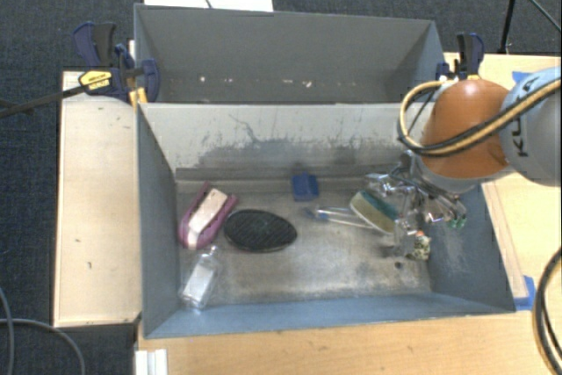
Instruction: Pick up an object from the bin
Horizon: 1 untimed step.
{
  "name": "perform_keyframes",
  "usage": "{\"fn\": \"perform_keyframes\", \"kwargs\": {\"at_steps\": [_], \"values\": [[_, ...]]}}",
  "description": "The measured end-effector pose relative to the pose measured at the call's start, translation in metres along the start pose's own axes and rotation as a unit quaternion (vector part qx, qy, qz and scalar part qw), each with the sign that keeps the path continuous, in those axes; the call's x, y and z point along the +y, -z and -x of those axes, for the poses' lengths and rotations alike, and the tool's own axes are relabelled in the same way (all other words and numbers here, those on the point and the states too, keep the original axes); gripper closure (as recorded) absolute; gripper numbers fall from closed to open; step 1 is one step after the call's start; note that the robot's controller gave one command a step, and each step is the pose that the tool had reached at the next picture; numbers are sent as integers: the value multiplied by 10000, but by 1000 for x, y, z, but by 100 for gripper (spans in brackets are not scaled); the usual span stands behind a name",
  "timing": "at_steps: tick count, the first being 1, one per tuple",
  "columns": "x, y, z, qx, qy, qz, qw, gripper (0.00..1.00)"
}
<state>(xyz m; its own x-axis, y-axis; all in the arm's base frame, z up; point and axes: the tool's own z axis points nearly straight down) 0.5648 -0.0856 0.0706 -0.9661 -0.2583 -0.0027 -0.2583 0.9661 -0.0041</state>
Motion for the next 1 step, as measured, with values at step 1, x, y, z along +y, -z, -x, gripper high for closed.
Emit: {"fn": "perform_keyframes", "kwargs": {"at_steps": [1], "values": [[5,0,2,-2,18,20,10000,100]]}}
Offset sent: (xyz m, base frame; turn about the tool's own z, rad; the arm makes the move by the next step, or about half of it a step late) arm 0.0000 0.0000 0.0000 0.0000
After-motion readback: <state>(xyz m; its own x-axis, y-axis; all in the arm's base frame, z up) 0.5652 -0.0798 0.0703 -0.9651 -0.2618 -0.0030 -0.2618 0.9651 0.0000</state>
